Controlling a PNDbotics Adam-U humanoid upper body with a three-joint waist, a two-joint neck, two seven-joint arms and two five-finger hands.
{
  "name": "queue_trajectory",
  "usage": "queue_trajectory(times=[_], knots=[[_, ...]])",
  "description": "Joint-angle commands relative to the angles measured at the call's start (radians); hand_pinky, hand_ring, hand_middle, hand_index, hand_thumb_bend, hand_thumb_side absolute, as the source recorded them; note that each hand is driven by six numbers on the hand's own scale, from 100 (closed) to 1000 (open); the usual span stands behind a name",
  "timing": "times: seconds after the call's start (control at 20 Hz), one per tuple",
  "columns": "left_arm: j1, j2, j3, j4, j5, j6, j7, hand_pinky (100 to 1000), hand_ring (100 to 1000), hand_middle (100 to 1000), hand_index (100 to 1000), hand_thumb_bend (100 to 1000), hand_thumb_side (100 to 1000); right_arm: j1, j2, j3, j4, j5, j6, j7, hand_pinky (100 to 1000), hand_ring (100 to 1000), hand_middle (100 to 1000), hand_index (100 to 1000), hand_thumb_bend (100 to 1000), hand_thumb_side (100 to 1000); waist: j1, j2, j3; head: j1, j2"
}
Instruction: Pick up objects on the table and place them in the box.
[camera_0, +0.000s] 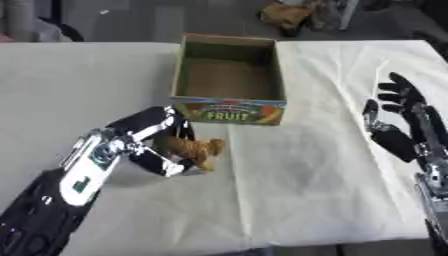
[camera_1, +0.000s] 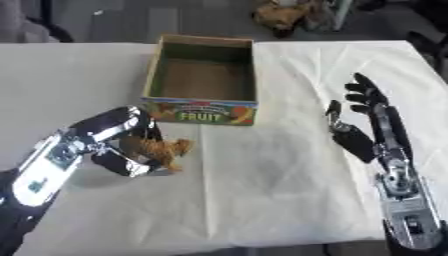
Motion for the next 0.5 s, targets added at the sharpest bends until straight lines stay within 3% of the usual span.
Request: queue_trajectory(times=[0.05, 0.5], knots=[[-0.030, 0.021, 0.031, -0.045, 0.025, 0.020, 0.019, 422, 405, 444, 576, 277, 130, -0.008, -0.013, -0.002, -0.021, -0.002, 0.003, 0.000, 804, 834, 831, 1000, 100, 385, 0.001, -0.015, 0.000, -0.003, 0.006], [-0.140, 0.008, 0.082, -0.006, 0.039, 0.077, 0.121, 441, 416, 450, 578, 288, 119, -0.010, -0.010, 0.007, -0.022, -0.007, 0.000, 0.008, 803, 835, 830, 1000, 100, 382, -0.001, -0.015, -0.012, 0.006, 0.006]])
